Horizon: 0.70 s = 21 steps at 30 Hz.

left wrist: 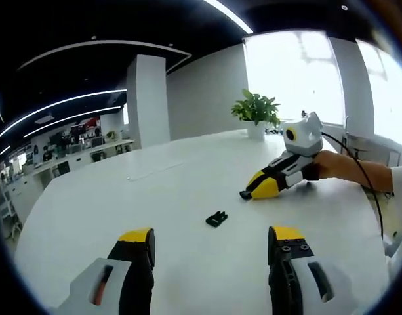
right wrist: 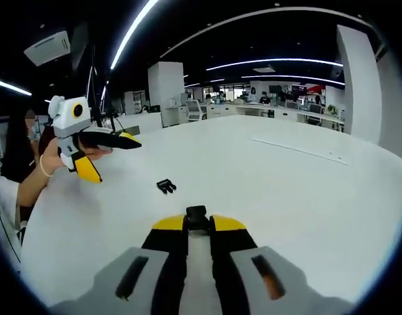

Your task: Snap the two parts of the plastic buckle together until the buckle closes and remains connected.

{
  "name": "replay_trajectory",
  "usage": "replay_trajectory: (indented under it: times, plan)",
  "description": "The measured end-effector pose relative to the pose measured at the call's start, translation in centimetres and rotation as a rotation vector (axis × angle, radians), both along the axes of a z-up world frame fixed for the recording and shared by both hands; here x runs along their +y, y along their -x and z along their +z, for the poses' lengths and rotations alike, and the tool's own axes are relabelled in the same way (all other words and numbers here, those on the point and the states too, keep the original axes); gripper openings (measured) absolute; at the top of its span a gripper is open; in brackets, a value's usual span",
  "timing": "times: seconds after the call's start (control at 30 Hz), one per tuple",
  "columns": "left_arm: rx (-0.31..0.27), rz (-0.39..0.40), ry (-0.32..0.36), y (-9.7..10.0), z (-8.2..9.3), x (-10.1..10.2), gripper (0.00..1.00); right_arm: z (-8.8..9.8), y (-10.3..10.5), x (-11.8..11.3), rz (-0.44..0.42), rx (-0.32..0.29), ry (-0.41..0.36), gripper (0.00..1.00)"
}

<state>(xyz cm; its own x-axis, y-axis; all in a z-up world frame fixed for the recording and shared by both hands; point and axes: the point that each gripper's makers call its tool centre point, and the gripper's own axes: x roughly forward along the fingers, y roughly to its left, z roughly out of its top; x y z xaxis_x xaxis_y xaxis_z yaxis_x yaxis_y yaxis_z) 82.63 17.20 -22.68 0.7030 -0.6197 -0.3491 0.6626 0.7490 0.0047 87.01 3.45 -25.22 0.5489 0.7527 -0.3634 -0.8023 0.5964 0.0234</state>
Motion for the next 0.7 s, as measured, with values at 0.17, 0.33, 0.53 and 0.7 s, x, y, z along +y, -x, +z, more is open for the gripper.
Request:
replay_trajectory:
  times: [0.17,0.33,0.53,0.7]
  plan:
    - [-0.009,0.001,-0.01,-0.2,-0.1,0.0,0.71,0.1,0.8,0.6,0.039,-0.004,-0.007,0.13]
    - [-0.016,0.004,-0.022,-0.6,-0.2,0.0,0.71,0.1,1.4,0.8,0.067,-0.007,0.003,0.13]
    - [-0.018,-0.001,-0.04,-1.1,-0.4,-0.2,0.71,0.0,1.7,1.0,0.092,-0.005,0.001,0.13]
    - [-0.019,-0.001,-0.057,-1.5,-0.6,-0.3,0.71,0.0,1.9,1.0,0.098,-0.003,0.005,0.13]
